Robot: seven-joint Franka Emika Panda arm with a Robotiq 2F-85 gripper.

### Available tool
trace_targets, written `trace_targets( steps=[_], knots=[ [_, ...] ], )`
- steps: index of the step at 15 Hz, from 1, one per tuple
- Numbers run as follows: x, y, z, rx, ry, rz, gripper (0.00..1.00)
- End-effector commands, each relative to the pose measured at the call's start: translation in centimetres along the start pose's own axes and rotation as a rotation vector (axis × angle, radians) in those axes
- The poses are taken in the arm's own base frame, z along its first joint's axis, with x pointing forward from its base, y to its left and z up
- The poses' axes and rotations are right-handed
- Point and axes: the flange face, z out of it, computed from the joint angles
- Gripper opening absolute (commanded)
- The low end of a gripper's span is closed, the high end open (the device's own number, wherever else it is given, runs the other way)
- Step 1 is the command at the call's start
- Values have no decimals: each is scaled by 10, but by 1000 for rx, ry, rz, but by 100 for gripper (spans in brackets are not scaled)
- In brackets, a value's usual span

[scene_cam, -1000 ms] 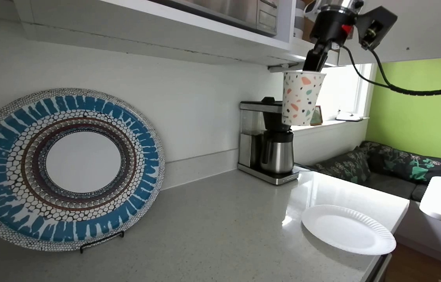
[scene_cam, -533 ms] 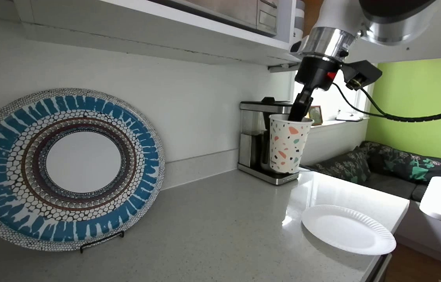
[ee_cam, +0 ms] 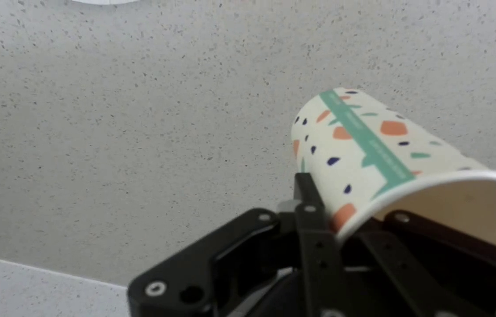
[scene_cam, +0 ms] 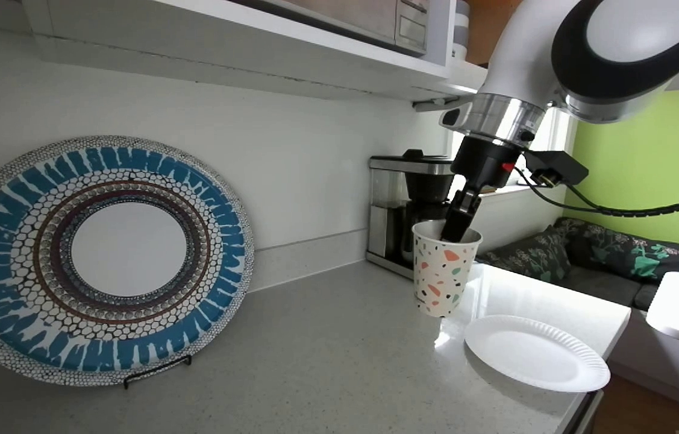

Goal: Remove the paper cup from the bottom shelf, put it on the table and then put the white plate in the bottom shelf of the cabinet

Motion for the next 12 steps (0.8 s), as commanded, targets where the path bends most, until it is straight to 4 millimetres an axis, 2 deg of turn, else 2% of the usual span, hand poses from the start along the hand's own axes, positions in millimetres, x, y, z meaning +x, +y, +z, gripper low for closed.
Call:
trace_targets(
  steps=[1, 6, 12],
  knots=[
    [1, 0, -2, 0, 3, 1, 2],
    [2, 1, -4, -1, 8, 1, 0],
    [-1, -19, 46, 41, 48, -6, 0]
  ],
)
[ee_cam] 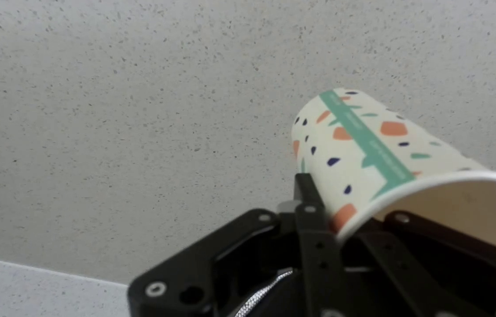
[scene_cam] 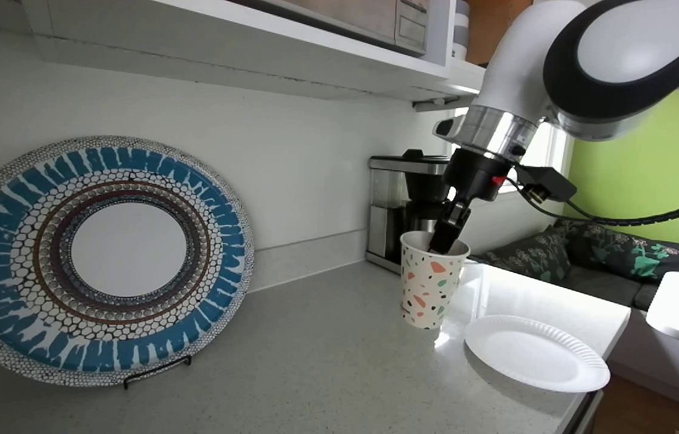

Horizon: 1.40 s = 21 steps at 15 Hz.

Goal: Remove the paper cup from the bottom shelf, put it on the table and then put the white plate in the bottom shelf of the cabinet

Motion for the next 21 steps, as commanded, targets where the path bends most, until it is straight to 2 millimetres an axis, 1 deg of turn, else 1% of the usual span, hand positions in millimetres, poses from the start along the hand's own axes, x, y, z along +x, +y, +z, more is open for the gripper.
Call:
trace_targets(
  steps=[1, 3, 6, 9, 12, 16, 17, 18, 20, 21],
  knots=[
    [-8, -16, 35, 28, 5, -17, 0],
    [-16, -21, 55, 19, -25, -25, 0],
    [-27, -27, 81, 18, -54, -39, 0],
    [-34, -33, 101, 23, -76, -37, 0],
    [-38, -37, 114, 26, -89, -15, 0],
    [-41, -40, 126, 25, -106, -6, 0],
    [-41, -40, 128, 19, -107, -2, 27],
    [-41, -39, 128, 18, -107, 2, 29],
    [-38, -35, 121, 14, -90, 15, 41],
    [-36, -32, 116, 9, -77, 19, 49]
  ],
)
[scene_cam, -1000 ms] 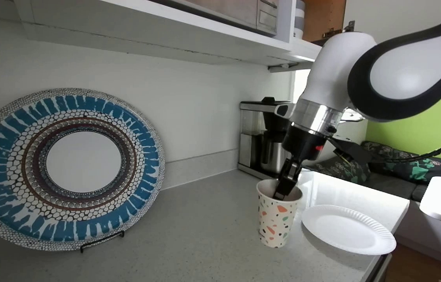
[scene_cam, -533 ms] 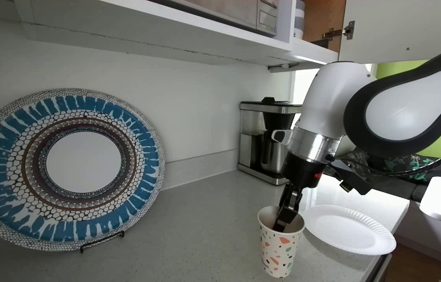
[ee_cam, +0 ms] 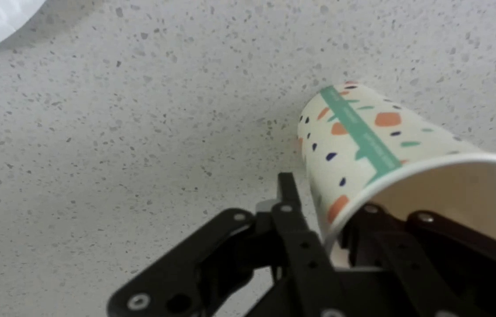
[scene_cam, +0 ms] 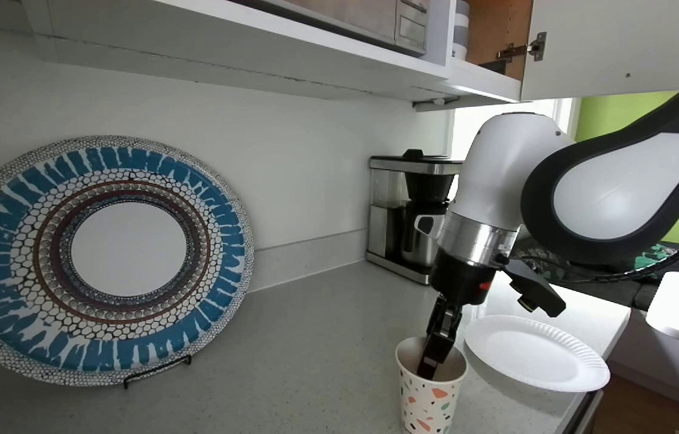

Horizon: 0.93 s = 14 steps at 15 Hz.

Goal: Remove the paper cup from the bottom shelf, put it on the table and then put the white plate in the bottom shelf of the cabinet

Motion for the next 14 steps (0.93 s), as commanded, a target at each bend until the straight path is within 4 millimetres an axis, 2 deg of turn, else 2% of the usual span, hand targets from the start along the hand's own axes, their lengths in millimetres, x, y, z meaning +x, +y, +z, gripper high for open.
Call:
trace_targets(
  steps=[1, 7, 11, 14],
  knots=[
    [0, 5, -13, -14, 47, 31, 56],
    [1, 33, -64, -59, 136, 64, 100],
    [-6, 60, -102, -81, 201, 122, 100],
    [-15, 80, -122, -80, 238, 196, 100]
  ],
)
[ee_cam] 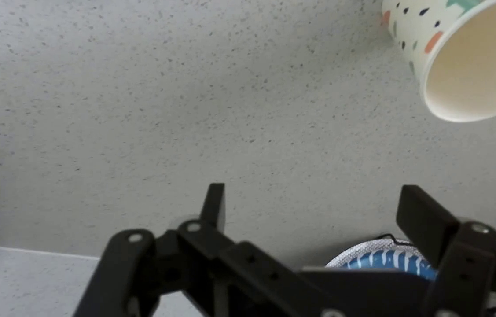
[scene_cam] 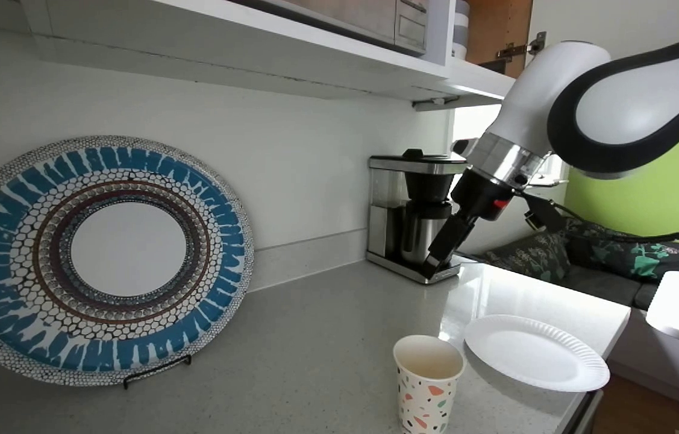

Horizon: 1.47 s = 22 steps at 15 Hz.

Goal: Remove the paper cup from the bottom shelf, put it on the table and then put the white plate in the bottom shelf of the cabinet

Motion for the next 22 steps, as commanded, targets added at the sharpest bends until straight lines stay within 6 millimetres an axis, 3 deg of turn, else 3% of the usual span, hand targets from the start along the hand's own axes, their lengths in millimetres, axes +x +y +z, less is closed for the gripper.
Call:
trace_targets(
  steps=[1, 7, 8, 13, 15, 16, 22],
  knots=[
    [-10, 23, -24, -7, 9, 83, 100],
    [-42, 64, -32, 11, -58, 250, 100],
    [-25, 58, -30, 10, -44, 187, 100],
    [-34, 67, -31, 5, -49, 231, 100],
    [-52, 95, -16, -3, -106, 299, 100],
    [-61, 103, -14, 61, -139, 307, 100],
    [-129, 193, -5, 142, -264, 436, 100]
  ],
)
